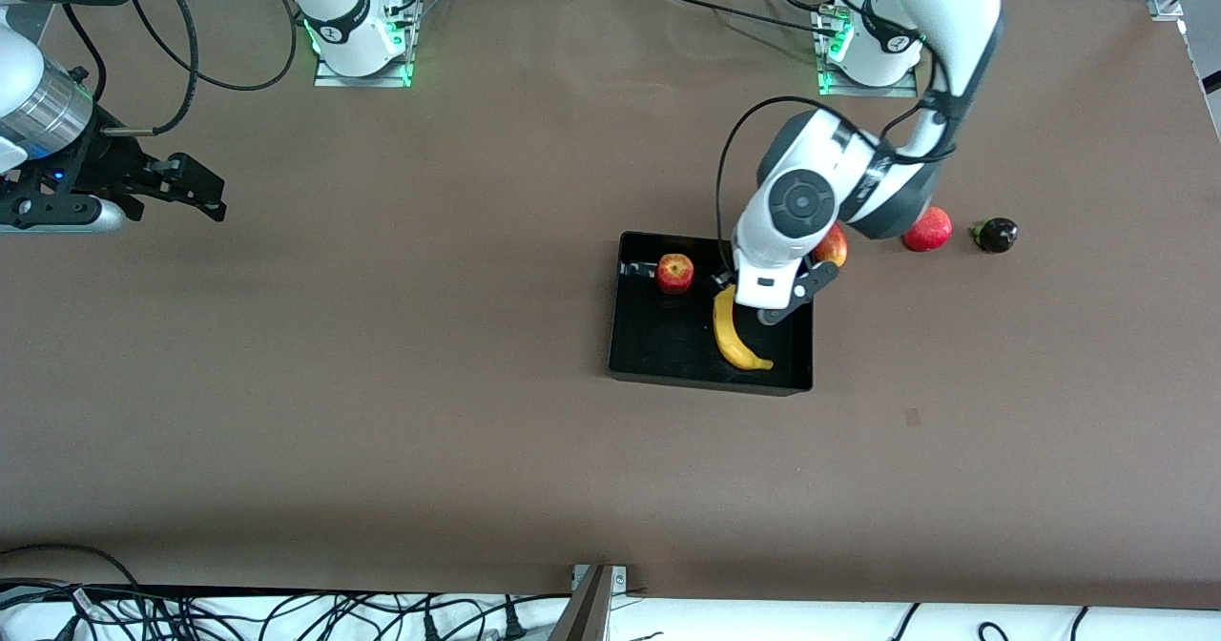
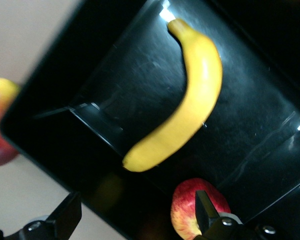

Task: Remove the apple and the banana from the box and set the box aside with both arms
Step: 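Lower the left gripper into the tray and close on the apple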

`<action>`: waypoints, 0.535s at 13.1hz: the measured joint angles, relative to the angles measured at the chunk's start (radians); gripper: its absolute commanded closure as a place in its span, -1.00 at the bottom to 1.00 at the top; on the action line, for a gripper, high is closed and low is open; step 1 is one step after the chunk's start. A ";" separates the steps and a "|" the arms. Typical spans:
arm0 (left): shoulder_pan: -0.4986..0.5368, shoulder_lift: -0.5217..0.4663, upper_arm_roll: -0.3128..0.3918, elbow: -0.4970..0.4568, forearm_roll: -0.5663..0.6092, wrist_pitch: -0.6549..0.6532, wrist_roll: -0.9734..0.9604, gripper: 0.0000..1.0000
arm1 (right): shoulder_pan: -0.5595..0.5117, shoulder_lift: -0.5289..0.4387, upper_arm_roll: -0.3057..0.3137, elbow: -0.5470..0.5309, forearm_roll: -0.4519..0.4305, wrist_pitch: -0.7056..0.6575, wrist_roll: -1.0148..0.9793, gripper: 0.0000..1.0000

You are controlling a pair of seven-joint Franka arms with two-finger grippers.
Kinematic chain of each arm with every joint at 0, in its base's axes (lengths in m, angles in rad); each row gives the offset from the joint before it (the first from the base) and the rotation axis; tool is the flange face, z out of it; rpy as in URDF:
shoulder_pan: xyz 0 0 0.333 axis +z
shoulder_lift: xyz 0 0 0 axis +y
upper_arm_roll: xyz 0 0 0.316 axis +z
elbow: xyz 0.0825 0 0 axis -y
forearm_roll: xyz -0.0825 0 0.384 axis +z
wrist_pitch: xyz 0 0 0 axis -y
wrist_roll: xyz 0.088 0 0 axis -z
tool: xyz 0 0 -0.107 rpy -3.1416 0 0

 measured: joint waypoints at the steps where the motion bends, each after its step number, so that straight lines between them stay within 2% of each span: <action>1: -0.017 0.014 -0.001 0.000 0.000 0.014 -0.006 -1.00 | 0.000 0.000 0.000 0.000 0.000 0.000 0.000 -1.00; 7: -0.073 0.046 -0.001 0.001 0.000 0.062 -0.015 -1.00 | 0.000 0.000 0.000 0.000 0.000 0.002 0.000 -1.00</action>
